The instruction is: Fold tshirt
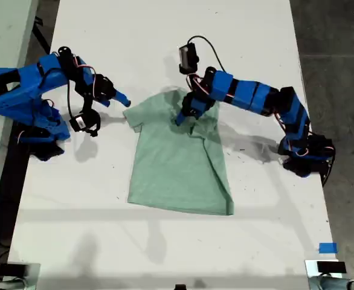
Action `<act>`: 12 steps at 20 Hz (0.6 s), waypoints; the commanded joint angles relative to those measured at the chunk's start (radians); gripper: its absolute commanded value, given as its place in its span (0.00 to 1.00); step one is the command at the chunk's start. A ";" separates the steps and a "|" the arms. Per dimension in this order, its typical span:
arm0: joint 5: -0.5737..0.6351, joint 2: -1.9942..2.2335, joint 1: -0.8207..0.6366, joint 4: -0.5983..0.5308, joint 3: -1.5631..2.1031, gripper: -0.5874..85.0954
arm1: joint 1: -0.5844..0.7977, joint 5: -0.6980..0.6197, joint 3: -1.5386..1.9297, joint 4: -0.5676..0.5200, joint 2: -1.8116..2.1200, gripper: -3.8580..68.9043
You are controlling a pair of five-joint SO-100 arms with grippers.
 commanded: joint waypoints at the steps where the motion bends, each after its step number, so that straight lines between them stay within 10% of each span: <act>1: -0.008 0.005 0.008 -0.014 -0.025 0.33 | 0.000 -0.018 -0.041 0.115 0.282 0.43; 12: 0.061 -0.353 -0.043 -0.055 -0.153 0.37 | 0.015 -0.012 0.451 0.127 0.795 0.36</act>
